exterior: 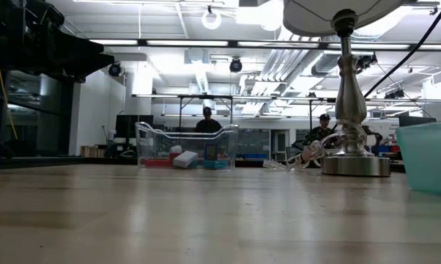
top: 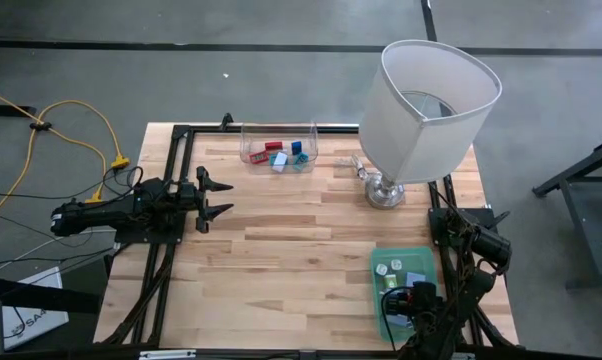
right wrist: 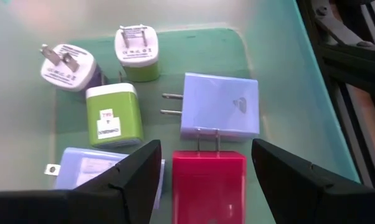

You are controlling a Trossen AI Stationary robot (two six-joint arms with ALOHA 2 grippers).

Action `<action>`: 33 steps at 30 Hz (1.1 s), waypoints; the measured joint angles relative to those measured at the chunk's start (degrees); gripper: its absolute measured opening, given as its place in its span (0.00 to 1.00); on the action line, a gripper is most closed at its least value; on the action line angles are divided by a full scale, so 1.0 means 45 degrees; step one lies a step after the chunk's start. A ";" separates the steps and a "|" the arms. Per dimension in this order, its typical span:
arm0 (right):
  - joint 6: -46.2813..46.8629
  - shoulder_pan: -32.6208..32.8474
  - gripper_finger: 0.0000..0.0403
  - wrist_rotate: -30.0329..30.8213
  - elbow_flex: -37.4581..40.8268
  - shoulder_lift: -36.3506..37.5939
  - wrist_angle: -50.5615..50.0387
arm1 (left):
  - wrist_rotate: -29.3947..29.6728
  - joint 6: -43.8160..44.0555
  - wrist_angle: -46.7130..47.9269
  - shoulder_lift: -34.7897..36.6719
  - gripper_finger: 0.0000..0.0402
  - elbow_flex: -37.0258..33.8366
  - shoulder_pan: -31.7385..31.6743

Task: Pick & Place Office items
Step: Return to Home Position

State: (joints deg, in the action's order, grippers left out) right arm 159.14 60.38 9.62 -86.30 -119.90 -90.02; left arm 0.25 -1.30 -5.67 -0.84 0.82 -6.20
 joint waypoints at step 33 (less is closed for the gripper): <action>-0.4356 -0.1999 0.59 0.8720 0.0000 0.2229 0.1004 | -0.0003 -0.0005 0.0004 -0.0005 0.59 0.0000 -0.0002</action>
State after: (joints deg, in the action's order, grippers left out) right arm 139.54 51.38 48.86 -86.30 -109.86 -85.50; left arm 0.24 -1.32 -5.65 -0.86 0.82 -6.21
